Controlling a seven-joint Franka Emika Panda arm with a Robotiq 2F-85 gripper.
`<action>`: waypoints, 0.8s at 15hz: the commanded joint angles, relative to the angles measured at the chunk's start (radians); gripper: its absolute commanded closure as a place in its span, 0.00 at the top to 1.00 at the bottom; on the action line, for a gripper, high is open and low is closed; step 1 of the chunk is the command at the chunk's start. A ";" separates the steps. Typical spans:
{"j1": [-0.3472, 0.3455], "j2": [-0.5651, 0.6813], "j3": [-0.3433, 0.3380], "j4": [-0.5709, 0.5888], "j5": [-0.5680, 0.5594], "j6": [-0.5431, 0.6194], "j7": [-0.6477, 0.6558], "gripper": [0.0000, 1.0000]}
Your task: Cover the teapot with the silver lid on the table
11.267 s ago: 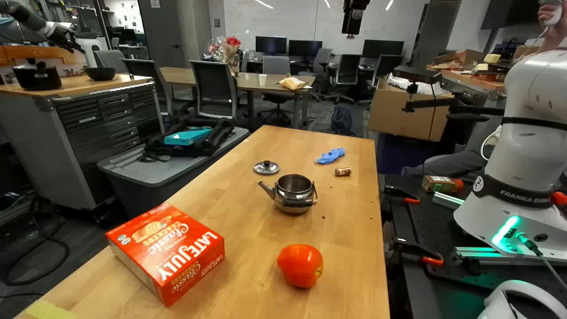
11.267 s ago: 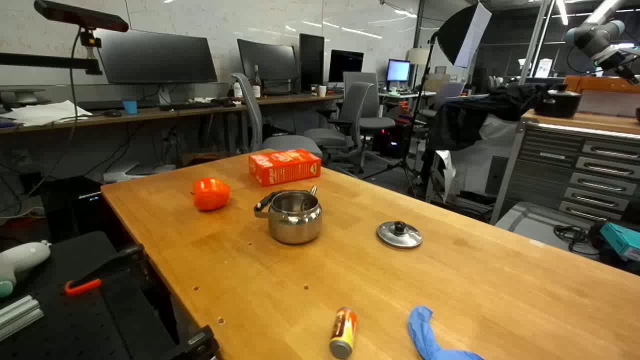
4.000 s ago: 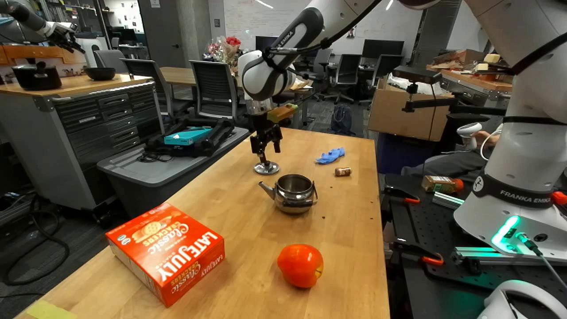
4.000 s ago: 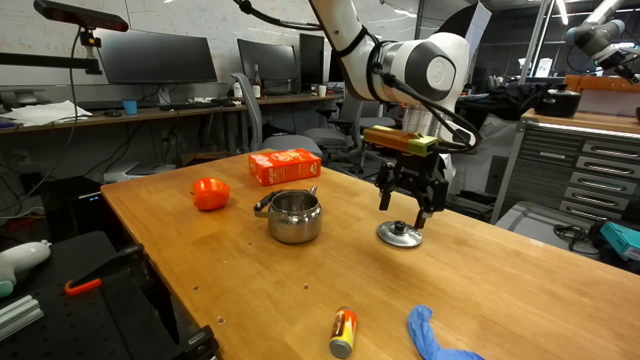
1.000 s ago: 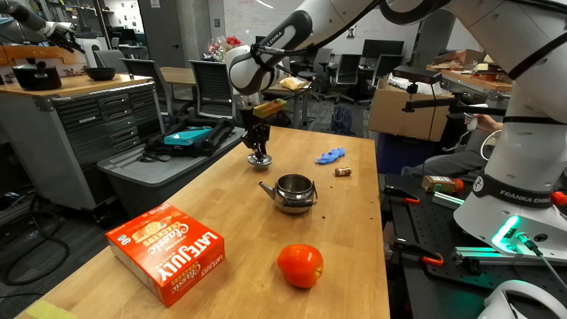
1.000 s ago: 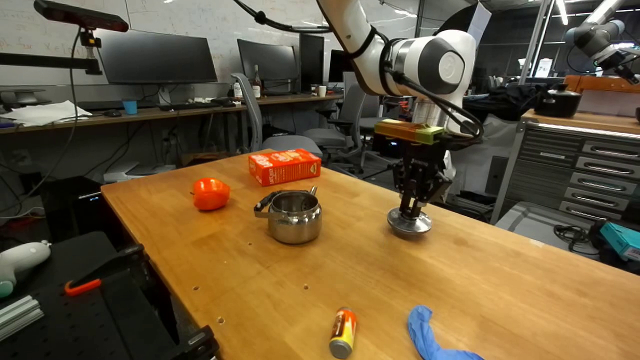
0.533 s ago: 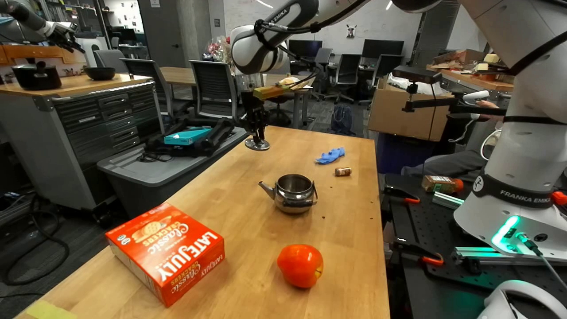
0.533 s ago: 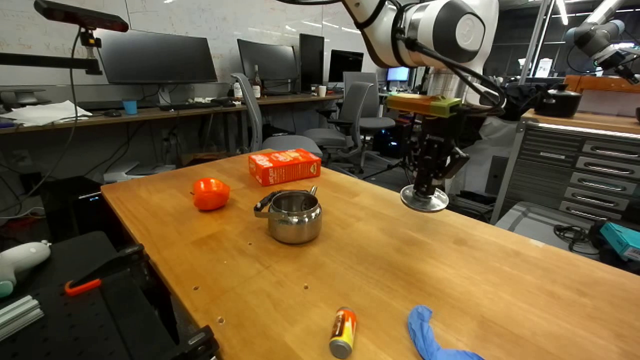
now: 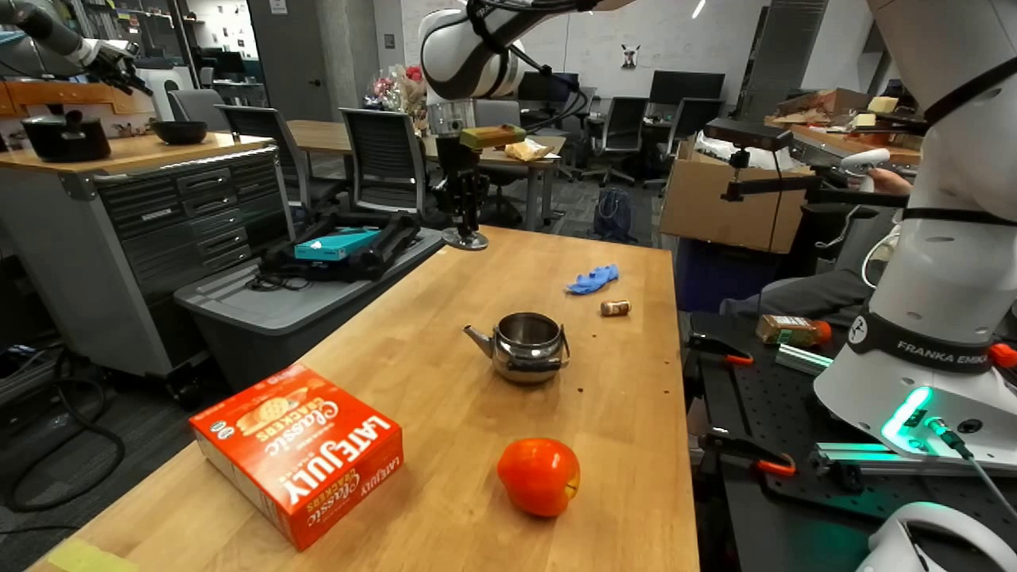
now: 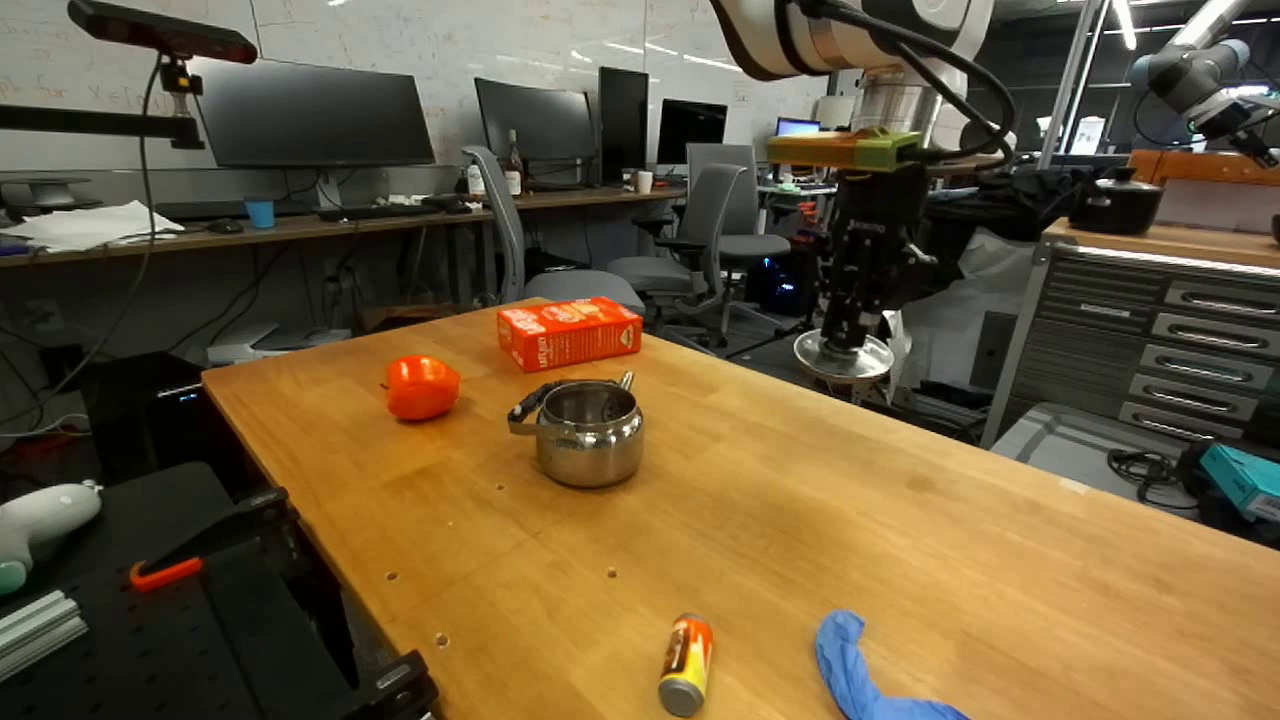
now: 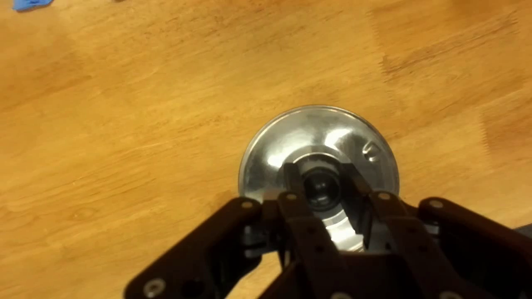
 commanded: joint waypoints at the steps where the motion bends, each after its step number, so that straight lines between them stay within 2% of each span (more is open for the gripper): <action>1: 0.009 -0.092 0.010 -0.101 0.030 -0.008 -0.005 0.07; 7: 0.006 -0.162 0.023 -0.165 0.065 -0.051 -0.032 0.07; 8: 0.015 -0.101 0.009 -0.112 0.040 -0.030 -0.007 0.28; 11: 0.015 -0.126 0.011 -0.135 0.046 -0.038 -0.013 0.28; 12: 0.015 -0.128 0.011 -0.137 0.046 -0.038 -0.014 0.07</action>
